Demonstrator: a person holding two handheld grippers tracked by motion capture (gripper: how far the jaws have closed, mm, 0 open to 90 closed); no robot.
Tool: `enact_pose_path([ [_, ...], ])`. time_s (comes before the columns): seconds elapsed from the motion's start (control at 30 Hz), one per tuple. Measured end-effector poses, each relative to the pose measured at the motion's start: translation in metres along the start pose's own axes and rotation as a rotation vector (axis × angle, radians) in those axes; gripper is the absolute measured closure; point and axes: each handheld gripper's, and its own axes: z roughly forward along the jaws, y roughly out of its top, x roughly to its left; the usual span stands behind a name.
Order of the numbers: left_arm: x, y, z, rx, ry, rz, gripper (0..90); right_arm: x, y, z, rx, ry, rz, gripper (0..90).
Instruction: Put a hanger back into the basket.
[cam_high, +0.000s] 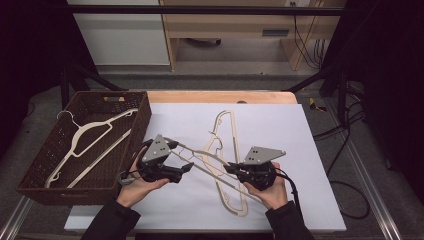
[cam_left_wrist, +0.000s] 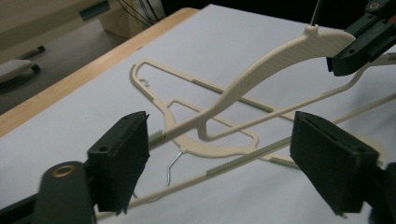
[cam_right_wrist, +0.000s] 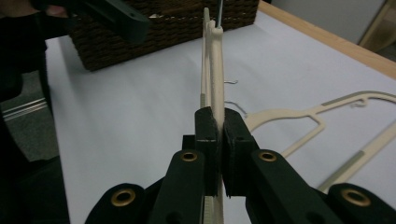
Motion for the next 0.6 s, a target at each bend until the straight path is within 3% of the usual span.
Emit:
enact_pose_path([
  [0.13, -0.003, 0.003, 0.009, 0.032, -0.041, 0.024, 27.1, 0.005, 0.001, 0.004, 0.015, 0.052, -0.018, 87.1],
  [0.23, -0.007, 0.004, 0.017, 0.075, -0.088, 0.065, 36.4, 0.009, 0.002, 0.005, 0.024, 0.095, -0.029, 87.1],
  [0.3, -0.008, 0.004, 0.018, 0.09, -0.092, 0.086, 40.0, 0.01, 0.003, 0.006, 0.025, 0.104, -0.033, 87.1],
  [0.33, -0.009, 0.004, 0.019, 0.094, -0.1, 0.1, 47.3, 0.012, 0.003, 0.007, 0.033, 0.116, -0.044, 87.1],
  [0.5, -0.013, 0.005, 0.021, 0.122, -0.129, 0.128, 63.6, 0.014, 0.004, 0.007, 0.029, 0.135, -0.045, 87.0],
  [0.6, -0.015, 0.004, 0.021, 0.141, -0.133, 0.147, 67.0, 0.013, 0.004, 0.007, 0.03, 0.154, -0.044, 87.0],
])
